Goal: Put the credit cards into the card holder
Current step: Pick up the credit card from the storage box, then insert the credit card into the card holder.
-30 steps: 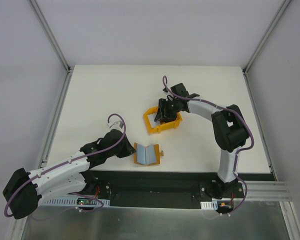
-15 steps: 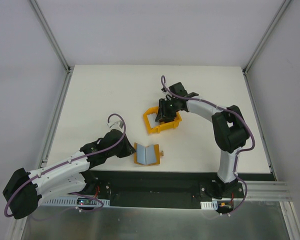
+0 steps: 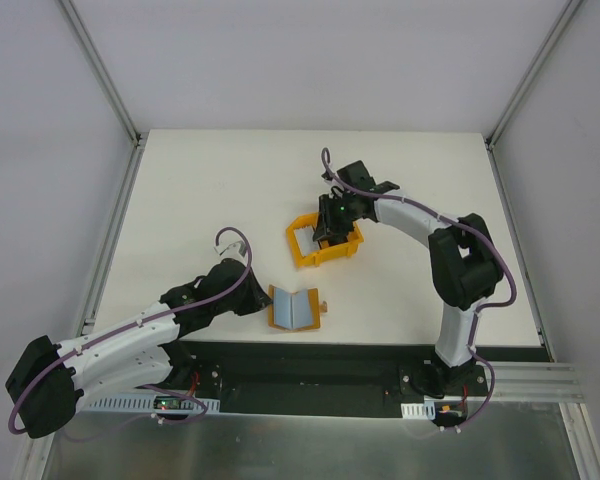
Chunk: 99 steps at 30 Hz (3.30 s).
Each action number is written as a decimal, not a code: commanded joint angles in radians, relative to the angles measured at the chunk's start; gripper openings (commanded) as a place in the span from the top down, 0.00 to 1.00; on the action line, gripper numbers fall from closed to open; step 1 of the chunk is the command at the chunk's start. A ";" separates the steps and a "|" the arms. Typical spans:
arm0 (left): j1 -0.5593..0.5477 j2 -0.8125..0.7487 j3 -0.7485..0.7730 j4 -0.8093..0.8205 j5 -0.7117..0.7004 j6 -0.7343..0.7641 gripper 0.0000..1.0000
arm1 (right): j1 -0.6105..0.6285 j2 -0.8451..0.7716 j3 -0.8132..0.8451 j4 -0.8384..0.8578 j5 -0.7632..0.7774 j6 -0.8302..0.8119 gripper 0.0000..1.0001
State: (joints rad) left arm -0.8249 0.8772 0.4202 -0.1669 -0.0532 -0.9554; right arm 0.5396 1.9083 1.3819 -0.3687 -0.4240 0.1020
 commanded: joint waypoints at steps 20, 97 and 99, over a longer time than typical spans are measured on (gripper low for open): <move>-0.005 0.022 0.023 0.037 0.024 0.004 1.00 | 0.019 -0.142 0.120 -0.130 0.313 -0.136 0.99; -0.003 0.086 -0.166 0.125 -0.073 -0.065 1.00 | 0.408 -0.434 -0.981 1.034 0.205 0.611 1.00; -0.005 0.085 -0.163 0.124 -0.073 -0.062 1.00 | 0.410 -0.462 -0.983 1.041 0.212 0.604 1.00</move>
State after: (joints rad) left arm -0.8238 0.9428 0.2661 -0.0341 -0.1261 -1.0096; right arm 0.9440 1.4796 0.4088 0.5682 -0.2253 0.7242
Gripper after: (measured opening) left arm 0.007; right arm 0.007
